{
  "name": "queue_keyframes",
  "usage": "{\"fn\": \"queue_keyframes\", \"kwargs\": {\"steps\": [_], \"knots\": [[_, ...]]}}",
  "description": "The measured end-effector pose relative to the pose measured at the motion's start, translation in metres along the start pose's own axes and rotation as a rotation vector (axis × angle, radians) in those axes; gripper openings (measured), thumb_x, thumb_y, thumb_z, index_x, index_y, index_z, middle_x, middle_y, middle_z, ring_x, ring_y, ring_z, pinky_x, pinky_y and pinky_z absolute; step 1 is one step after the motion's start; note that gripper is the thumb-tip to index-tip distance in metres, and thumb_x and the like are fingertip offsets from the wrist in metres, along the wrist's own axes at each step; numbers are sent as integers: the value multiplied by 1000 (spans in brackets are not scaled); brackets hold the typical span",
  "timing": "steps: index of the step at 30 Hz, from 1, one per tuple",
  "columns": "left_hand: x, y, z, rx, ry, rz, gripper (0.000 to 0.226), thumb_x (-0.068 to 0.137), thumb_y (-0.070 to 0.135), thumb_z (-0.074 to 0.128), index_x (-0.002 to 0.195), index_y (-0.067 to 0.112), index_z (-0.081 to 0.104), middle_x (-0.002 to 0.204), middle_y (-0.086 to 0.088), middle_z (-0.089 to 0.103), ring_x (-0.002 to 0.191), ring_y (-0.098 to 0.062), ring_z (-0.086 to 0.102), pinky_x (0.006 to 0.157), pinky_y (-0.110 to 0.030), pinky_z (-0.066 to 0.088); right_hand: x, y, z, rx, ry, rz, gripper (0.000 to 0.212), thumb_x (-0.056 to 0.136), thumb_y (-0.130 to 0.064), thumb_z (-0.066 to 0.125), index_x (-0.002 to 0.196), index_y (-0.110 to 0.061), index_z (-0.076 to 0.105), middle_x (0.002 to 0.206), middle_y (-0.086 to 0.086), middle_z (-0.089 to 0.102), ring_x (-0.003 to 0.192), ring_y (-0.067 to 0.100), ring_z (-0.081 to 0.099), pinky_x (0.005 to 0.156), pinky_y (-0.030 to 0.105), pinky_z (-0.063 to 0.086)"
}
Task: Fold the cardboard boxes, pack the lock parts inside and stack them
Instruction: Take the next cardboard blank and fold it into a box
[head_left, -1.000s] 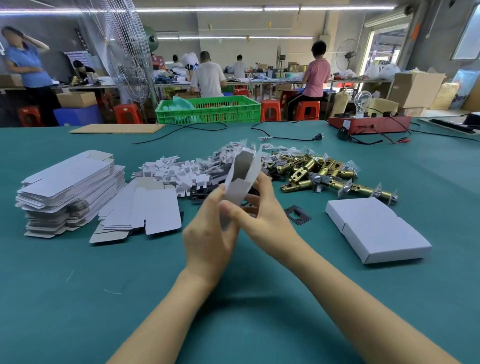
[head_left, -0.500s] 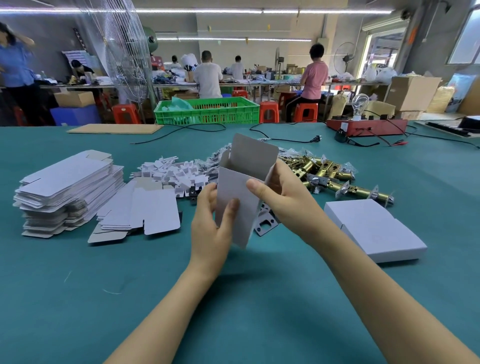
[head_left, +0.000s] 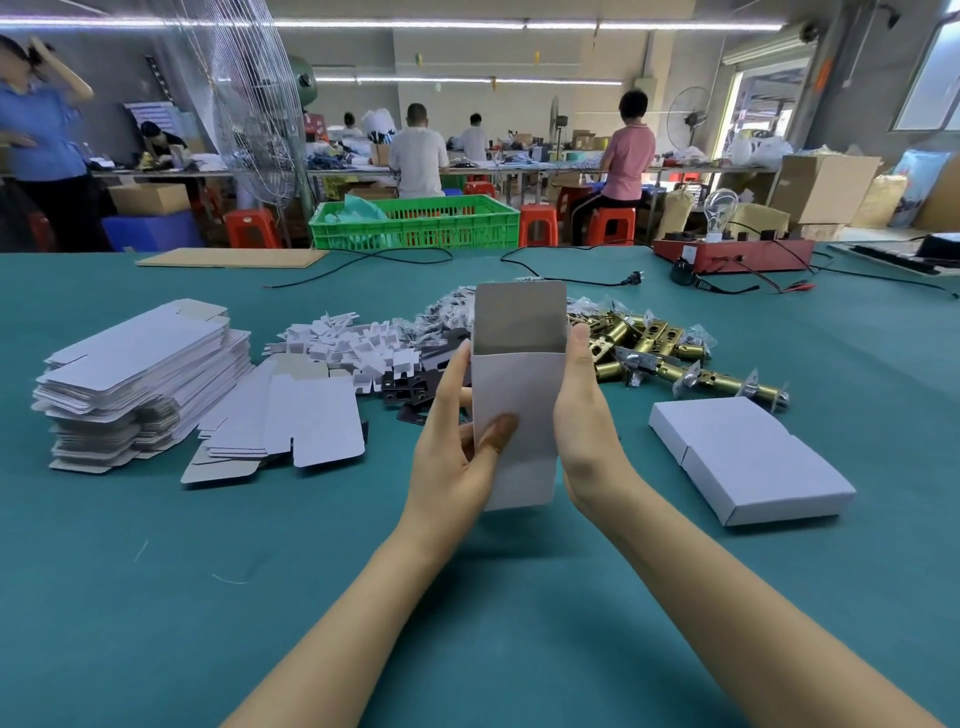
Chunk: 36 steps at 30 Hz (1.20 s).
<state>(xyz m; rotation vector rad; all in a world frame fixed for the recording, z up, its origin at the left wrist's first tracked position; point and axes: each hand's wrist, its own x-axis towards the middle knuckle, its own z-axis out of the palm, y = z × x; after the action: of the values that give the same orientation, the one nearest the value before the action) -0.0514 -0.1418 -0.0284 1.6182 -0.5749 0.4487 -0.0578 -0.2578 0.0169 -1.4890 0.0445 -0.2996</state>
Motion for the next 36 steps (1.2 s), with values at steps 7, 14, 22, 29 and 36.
{"fn": "queue_keyframes", "kwargs": {"steps": [7, 14, 22, 29, 36], "knots": [[4, -1, -5, -103, -146, 14, 84, 96, 9, 56, 129, 78, 21, 103, 32, 59, 89, -10, 71, 73, -19, 56, 5, -1, -7, 17, -49, 65, 70, 80, -81, 27, 122, -33, 56, 115, 4, 67, 104, 21, 65, 87, 44, 55], [9, 1, -10, -129, -178, -9, 70, 90, 16, 57, 127, 71, 35, 108, 14, 62, 94, -13, 69, 81, -27, 57, 9, -1, -12, 119, -118, 65, 59, 96, -63, 27, 127, -22, 55, 112, 8, 70, 98, 23, 69, 69, 30, 58], [10, 9, -12, -184, -200, -44, 55, 86, 11, 56, 112, 58, 43, 112, 4, 62, 86, -12, 64, 76, -26, 54, 8, -1, -11, 169, -169, 76, 59, 96, -58, 34, 125, -11, 54, 119, 20, 64, 95, 31, 65, 75, 39, 55], [6, 21, 2, -161, -83, -45, 24, 92, 33, 47, 100, 54, 38, 101, 16, 50, 84, -20, 49, 79, -41, 47, 3, -6, -7, 197, -186, 22, 65, 82, -54, 48, 124, -5, 47, 119, 31, 54, 100, 34, 54, 93, 52, 43], [13, 29, -1, -425, -20, -254, 29, 92, 52, 36, 89, 41, 62, 98, -6, 56, 88, -20, 48, 77, -41, 40, 4, -10, -9, 234, -232, -35, 17, 90, -34, 52, 103, -29, 62, 105, 1, 70, 88, 17, 64, 74, 32, 52]]}}
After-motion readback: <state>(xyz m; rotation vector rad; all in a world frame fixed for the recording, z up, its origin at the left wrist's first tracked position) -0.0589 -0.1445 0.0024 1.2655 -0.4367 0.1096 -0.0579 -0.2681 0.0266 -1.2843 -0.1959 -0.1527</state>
